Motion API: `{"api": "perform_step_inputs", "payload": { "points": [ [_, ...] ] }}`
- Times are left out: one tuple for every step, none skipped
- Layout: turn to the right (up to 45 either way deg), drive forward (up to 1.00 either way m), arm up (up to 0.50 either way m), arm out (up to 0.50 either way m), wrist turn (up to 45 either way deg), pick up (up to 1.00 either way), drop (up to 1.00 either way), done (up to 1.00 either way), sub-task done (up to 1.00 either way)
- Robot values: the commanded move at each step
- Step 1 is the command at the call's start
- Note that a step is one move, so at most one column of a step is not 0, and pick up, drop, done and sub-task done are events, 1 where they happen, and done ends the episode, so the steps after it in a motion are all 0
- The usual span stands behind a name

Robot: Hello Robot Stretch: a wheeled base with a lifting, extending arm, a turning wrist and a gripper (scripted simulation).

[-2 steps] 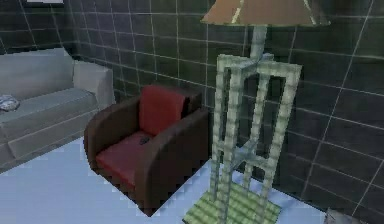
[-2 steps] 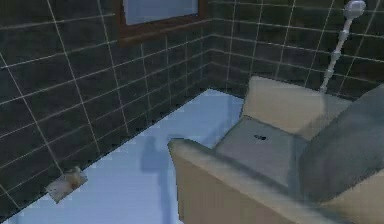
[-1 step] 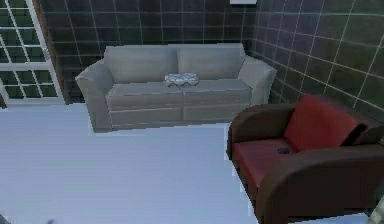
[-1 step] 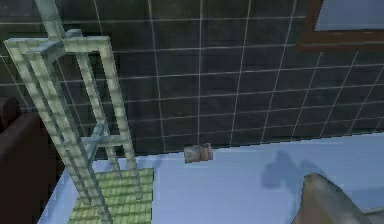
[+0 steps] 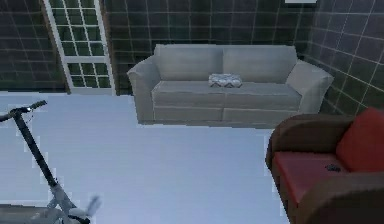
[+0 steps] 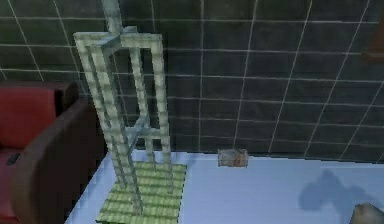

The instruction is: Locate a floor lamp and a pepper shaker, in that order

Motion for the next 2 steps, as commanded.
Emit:
{"api": "perform_step_inputs", "payload": {
  "points": [
    [0.0,0.15,0.0,0.0,0.0,0.0,0.0,0.0,0.0],
    [12.0,0.0,0.0,0.0,0.0,0.0,0.0,0.0,0.0]
  ]
}}
